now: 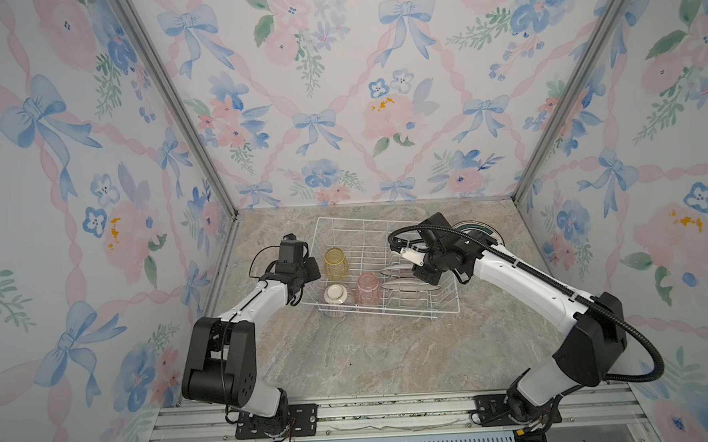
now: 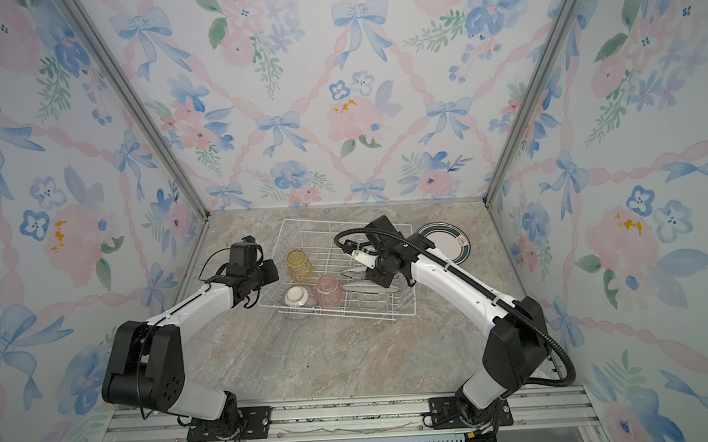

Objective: Unload the mixed dishes from the dish rack
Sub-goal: 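Lower the right gripper and grip the next printed plate in the rack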

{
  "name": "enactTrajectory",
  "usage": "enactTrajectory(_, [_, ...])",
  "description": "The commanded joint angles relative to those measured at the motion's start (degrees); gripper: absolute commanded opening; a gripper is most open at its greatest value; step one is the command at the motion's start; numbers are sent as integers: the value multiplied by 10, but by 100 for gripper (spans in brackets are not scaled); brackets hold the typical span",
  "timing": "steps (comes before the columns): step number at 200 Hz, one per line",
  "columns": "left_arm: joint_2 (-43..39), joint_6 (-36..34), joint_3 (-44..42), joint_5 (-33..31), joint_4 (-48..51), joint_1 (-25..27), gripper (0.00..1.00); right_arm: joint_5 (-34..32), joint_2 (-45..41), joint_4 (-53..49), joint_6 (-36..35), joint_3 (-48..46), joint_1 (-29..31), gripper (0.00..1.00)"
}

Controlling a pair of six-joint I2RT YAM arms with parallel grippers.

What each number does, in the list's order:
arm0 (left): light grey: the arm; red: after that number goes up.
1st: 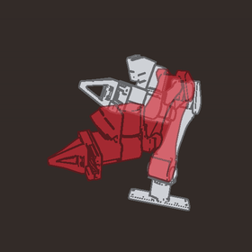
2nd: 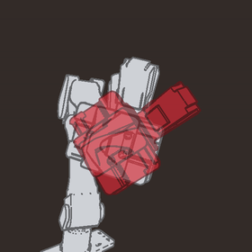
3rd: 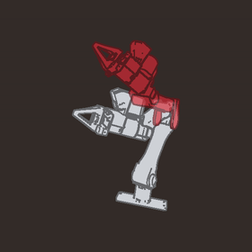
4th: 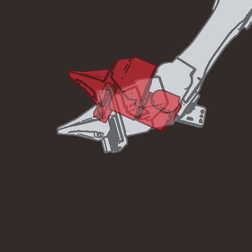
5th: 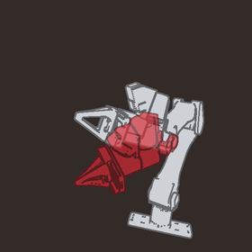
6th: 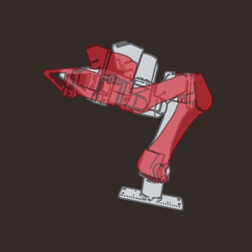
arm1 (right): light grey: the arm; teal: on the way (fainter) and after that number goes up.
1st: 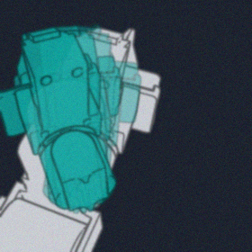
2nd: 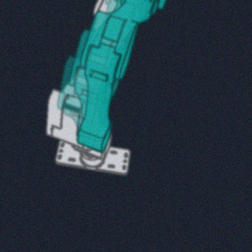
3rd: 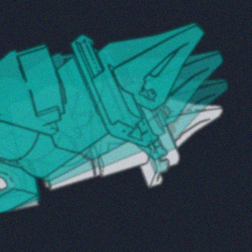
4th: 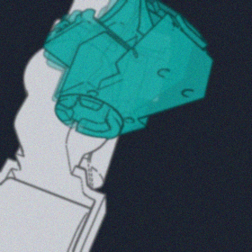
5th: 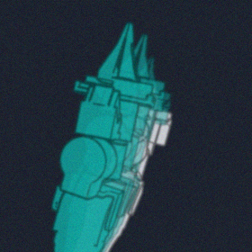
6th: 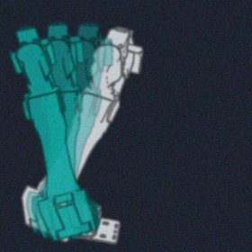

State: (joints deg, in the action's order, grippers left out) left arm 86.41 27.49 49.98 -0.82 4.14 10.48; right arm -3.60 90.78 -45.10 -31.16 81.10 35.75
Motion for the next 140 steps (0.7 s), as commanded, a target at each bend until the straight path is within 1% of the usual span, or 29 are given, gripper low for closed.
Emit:
enactTrajectory(1, [4, 20, -21, 26, 9, 9, 21, 5, 15, -11, -6, 22, 6, 33])
enactTrajectory(52, [5, 21, -22, 28, 10, 8, 21, -16, 37, 0, -12, 32, 12, 32])
enactTrajectory(55, [5, 21, -22, 27, 9, 9, 21, -17, 52, 0, -13, 32, 12, 32])
enactTrajectory(62, [5, 20, -23, 27, 8, 8, 21, -18, 57, 2, -14, 33, 12, 31])
enactTrajectory(88, [5, 21, -23, 28, 7, 7, 21, -44, 68, 17, -21, 32, 19, 30])
enactTrajectory(140, [7, 20, -24, 31, 6, 6, 21, -103, 91, 47, -34, 31, 32, 21])
